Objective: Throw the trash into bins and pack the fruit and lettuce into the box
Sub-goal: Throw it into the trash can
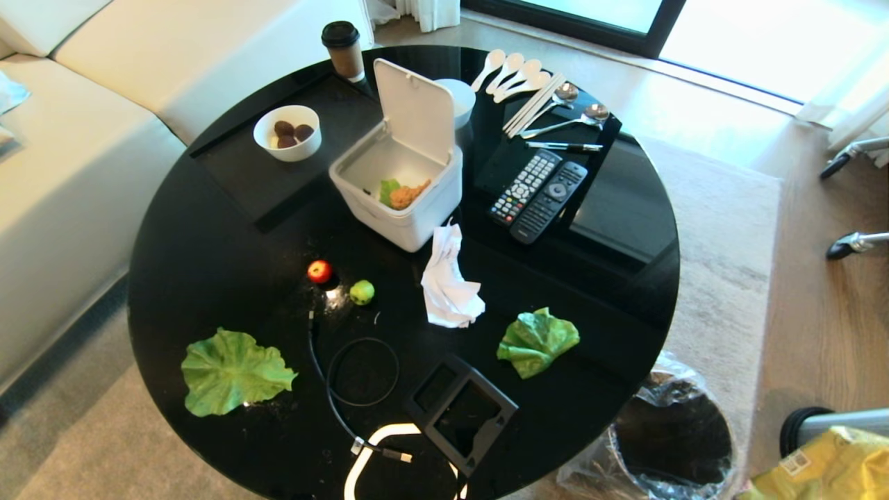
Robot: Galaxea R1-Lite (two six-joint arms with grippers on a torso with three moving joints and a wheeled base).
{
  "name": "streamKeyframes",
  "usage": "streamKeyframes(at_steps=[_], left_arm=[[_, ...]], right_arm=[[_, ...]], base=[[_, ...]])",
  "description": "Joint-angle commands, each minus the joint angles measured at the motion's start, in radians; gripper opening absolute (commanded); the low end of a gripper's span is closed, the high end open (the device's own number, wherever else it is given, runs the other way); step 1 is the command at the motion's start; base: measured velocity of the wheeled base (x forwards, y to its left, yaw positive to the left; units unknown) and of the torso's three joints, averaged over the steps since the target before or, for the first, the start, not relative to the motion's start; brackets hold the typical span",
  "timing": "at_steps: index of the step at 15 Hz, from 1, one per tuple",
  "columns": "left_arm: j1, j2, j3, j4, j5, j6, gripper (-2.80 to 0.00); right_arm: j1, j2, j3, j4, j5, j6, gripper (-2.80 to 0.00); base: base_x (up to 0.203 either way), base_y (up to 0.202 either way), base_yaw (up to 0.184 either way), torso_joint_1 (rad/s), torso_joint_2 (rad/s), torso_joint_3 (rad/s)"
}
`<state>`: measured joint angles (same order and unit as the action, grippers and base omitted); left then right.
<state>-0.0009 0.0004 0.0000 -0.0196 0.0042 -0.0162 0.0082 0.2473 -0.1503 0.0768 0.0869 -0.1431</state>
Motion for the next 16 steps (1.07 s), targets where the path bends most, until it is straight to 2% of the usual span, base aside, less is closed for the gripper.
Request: streamKeyframes(at_steps=[1,6,10,11,13,14,16], left_arm=[[0.0,0.001,0.0,0.0,0.0,-0.001,-2.8],[0.001,0.001,0.0,0.0,0.0,-0.001,-2.8],[0.0,0.0,0.0,0.0,0.0,-0.001,-2.8],[0.0,0.0,0.0,0.0,0.0,-0.001,-2.8],[-0.001,0.0,0.0,0.0,0.0,-0.001,-2.8],[0.0,0.0,0.0,0.0,0.0,-0.001,-2.8],[0.0,0.0,0.0,0.0,0.0,-0.001,-2.8]], right_arm=[[0.001,0.252,-0.058,-0.004,0.005,-0.04,-2.8],[0.001,0.65,-0.134,-0.098,0.008,-0.213,-2.8],[0.001,0.997,-0.157,-0.376,0.005,-0.324,-2.8],[0.0,1.071,-0.169,-0.439,-0.006,-0.339,-2.8],[-0.004,1.177,-0.228,-0.518,-0.098,-0.367,-2.8],[-0.01,1.201,-0.255,-0.527,-0.127,-0.385,-2.8],[-0.031,1.218,-0.288,-0.494,-0.134,-0.45,-2.8]], base=[[0.0,0.0,0.0,0.0,0.0,0.0],[0.0,0.0,0.0,0.0,0.0,0.0],[0.0,0.0,0.0,0.0,0.0,0.0],[0.0,0.0,0.0,0.0,0.0,0.0],[0.0,0.0,0.0,0.0,0.0,0.0],[0.0,0.0,0.0,0.0,0.0,0.0],[0.0,0.0,0.0,0.0,0.0,0.0]])
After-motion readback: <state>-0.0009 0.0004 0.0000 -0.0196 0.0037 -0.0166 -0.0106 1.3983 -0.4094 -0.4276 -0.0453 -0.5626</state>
